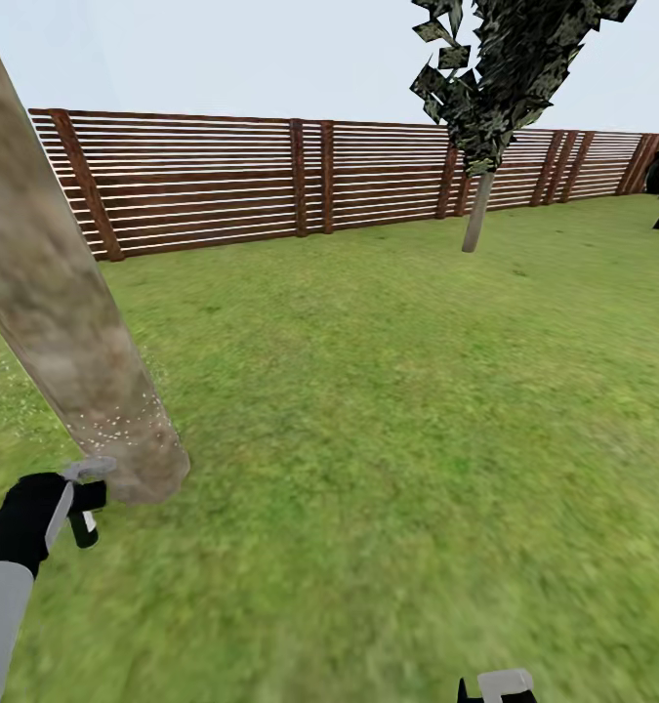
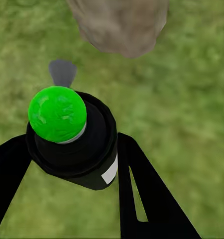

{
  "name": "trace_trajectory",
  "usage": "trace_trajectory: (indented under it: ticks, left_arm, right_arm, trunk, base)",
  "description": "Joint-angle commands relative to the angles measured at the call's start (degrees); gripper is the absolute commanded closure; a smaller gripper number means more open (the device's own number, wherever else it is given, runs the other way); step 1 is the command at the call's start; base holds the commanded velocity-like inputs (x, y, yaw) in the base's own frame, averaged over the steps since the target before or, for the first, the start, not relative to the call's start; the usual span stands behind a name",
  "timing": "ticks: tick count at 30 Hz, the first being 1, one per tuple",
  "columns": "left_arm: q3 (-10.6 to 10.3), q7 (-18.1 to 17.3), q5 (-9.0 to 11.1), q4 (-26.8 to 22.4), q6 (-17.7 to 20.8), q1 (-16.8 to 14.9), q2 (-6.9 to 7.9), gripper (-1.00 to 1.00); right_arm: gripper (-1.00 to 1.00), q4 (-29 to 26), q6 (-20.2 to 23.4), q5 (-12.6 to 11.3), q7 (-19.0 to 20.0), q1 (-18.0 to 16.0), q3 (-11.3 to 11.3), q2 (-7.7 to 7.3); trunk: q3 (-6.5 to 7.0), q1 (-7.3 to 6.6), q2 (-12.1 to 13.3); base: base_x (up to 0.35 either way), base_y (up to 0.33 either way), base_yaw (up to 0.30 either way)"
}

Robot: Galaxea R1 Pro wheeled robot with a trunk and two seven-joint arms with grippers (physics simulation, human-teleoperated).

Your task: In the garden, pick up the pesticide atomizer on the floor and spray pesticide onto both trees until each tree trunk is fully covered.

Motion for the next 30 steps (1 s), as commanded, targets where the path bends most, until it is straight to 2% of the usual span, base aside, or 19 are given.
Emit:
trace_trajectory:
  ticks: [1, 3, 5, 7, 9, 16, 25, 30]
  left_arm:
    - [0.08, -0.42, -0.55, -0.06, 0.3, -0.75, 0.13, 1.0]
    - [-0.06, -0.52, -0.7, -0.07, 1.92, -2.72, 0.28, 1.0]
    - [-0.13, -0.56, -0.69, -0.07, 5.57, -6.76, 1.33, 1.0]
    - [-0.17, -0.6, -0.67, -0.07, 6.14, -8.0, 2.25, 1.0]
    - [-0.23, -0.65, -0.72, -0.07, 6.28, -8.29, 2.72, 1.0]
    - [-0.28, -0.57, -0.81, -0.07, 6.22, -7.79, 2.66, 1.0]
    - [-0.2, -0.57, -0.85, -0.07, 6.22, -7.64, 2.66, 1.0]
    - [-0.21, -0.49, -0.85, -0.07, 6.19, -7.64, 2.58, 1.0]
  right_arm:
    - [-1.0, 0.02, -0.11, 0.61, -0.23, -0.03, -0.43, 0.02]
    - [-1.0, 0.02, -0.11, 0.61, -0.23, -0.03, -0.43, 0.01]
    - [-1.0, 0.02, -0.11, 0.61, -0.23, -0.03, -0.43, -0.04]
    - [-1.0, 0.02, -0.11, 0.61, -0.23, -0.03, -0.43, -0.06]
    - [-1.0, 0.02, -0.11, 0.61, -0.23, -0.03, -0.43, -0.07]
    - [-1.0, 0.02, -0.11, 0.61, -0.31, -0.03, -0.43, -0.07]
    - [-1.0, 0.01, -0.11, 0.61, -0.31, -0.03, -0.43, -0.07]
    - [-1.0, 0.02, -0.11, 0.61, -0.31, -0.03, -0.43, -0.07]
  trunk:
    - [-0.05, -0.01, -0.02]
    - [-0.05, -0.01, -0.02]
    - [-0.05, -0.01, -0.02]
    - [0.01, -0.01, -0.02]
    - [0.1, -0.01, -0.02]
    - [0.19, -0.01, -0.02]
    - [0.19, -0.01, -0.02]
    - [0.19, -0.01, -0.02]
  base:
    - [0.0, 0.0, 0.0]
    - [0.0, 0.0, 0.0]
    - [0.0, 0.0, -0.019]
    - [0.0, 0.0, -0.168]
    - [0.0, 0.0, -0.241]
    - [0.037, -0.027, -0.069]
    - [0.107, -0.231, 0.0]
    - [0.122, -0.25, 0.179]
